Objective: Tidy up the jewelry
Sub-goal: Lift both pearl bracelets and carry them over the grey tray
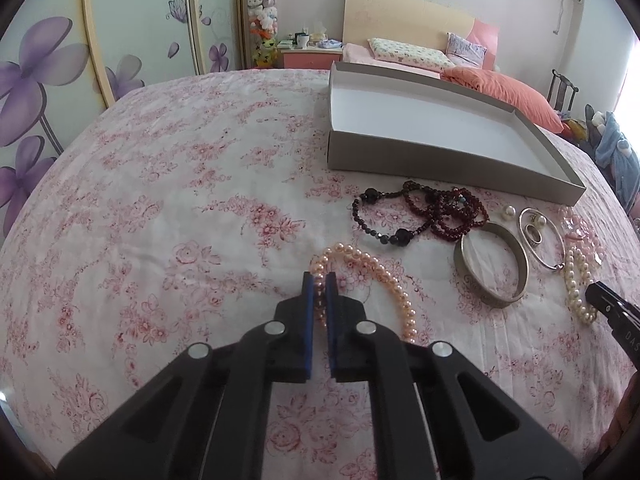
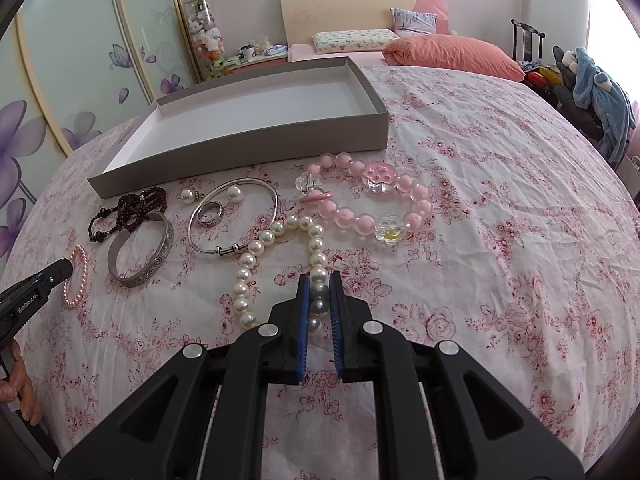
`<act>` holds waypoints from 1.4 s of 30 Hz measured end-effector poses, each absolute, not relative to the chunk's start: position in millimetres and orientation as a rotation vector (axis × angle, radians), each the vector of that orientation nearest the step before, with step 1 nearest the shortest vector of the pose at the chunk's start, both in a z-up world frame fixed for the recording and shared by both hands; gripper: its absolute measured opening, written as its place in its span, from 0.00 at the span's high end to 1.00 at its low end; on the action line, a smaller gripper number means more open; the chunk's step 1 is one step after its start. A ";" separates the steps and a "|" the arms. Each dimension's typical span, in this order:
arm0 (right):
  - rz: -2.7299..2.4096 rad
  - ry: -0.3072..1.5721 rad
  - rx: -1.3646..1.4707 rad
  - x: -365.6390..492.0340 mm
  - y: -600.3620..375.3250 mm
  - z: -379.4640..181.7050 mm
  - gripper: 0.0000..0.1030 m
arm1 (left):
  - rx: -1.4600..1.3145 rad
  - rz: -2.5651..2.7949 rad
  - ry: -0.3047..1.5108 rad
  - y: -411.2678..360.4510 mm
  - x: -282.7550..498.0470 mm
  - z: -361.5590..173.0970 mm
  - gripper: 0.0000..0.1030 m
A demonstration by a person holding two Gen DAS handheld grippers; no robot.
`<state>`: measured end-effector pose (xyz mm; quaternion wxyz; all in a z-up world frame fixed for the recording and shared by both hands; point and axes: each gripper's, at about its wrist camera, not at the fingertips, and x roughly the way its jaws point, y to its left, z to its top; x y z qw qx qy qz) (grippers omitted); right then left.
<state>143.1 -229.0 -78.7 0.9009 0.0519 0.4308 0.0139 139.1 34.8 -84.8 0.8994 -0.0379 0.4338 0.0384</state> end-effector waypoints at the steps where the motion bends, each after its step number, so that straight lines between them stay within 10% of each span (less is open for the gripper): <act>1: 0.028 0.891 0.104 143.5 -228.1 -78.8 0.89 | -0.081 0.079 0.898 34.8 138.6 -84.8 0.93; 42: 0.191 0.533 0.142 111.1 -216.2 -0.1 0.90 | -0.063 -0.066 0.570 8.3 99.4 -4.7 0.94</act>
